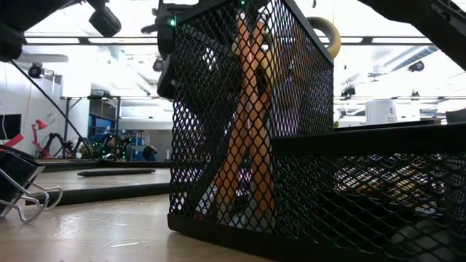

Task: Pick and place office supplies into organizer
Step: Put the eraser into the desk organizer

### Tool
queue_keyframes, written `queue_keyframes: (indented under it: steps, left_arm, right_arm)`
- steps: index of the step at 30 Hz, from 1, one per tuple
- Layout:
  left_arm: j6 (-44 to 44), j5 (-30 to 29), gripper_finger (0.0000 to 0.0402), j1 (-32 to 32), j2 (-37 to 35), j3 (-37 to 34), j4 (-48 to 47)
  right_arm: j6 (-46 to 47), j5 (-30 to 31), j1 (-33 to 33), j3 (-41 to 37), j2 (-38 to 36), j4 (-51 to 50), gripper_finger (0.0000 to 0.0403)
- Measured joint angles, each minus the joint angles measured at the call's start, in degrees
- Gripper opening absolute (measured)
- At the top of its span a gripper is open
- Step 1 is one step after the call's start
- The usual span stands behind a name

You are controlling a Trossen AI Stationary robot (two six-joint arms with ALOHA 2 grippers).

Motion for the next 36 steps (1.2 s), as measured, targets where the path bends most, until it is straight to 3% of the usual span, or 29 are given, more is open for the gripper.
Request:
queue_keyframes:
  steps: [4,13,18,36]
  left_arm:
    - [0.01,0.02,0.0191,0.0,-0.3,0.0,0.04]
    - [0.02,0.02,0.0191,0.0,-0.42,0.09,0.11]
    - [0.02,0.28,0.0191,0.0,-0.78,0.11,0.08]
    - [0.02,0.39,0.0191,0.02,-1.58,0.11,0.07]
  right_arm:
    - [0.06,-2.99,-0.25,-1.69,0.01,0.14,0.0278]
    - [0.05,-1.62,-0.96,-3.92,0.01,2.47,0.0261]
    - [0.73,-4.45,-1.03,-5.73,0.08,3.92,0.026]
    - [1.56,-2.97,-1.73,-9.8,-0.32,9.6,0.0231]
